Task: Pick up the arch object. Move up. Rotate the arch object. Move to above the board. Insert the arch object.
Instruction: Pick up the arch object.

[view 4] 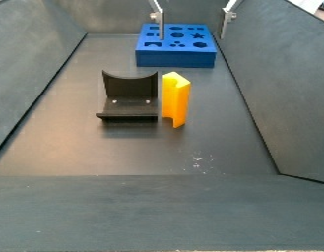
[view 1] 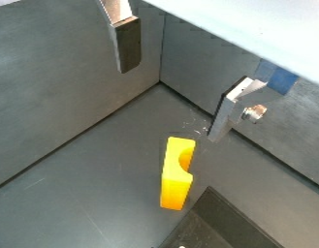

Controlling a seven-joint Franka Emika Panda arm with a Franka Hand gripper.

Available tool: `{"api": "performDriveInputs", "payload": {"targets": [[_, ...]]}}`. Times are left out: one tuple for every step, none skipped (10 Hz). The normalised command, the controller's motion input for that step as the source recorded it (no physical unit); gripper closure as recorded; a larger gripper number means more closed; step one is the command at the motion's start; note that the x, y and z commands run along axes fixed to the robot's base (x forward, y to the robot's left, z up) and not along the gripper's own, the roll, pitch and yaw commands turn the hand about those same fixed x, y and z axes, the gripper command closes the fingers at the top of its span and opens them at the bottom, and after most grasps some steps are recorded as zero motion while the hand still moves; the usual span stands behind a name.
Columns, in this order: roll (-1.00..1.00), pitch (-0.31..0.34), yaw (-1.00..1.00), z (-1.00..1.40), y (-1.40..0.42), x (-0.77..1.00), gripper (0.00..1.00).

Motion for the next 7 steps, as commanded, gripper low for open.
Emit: {"api": "performDriveInputs", "payload": {"targets": [[0.0,0.0,0.0,0.0,0.03,0.0,0.0],[0.0,0.0,0.18,-0.37,-0.02,0.34,0.0],[-0.02,0.0,0.42,-0.91,0.0,0.5,0.0],[-0.1,-0.014,0.5,-0.94,0.07,0.45,0.0],[-0.12,-0.019,0.59,-0.95,0.09,0.35,0.0],[-0.17,-0.019,0.72,-0.92,0.19,0.28,0.0],[-0.16,0.0,0.69,-0.98,0.1,0.3,0.0]]}}
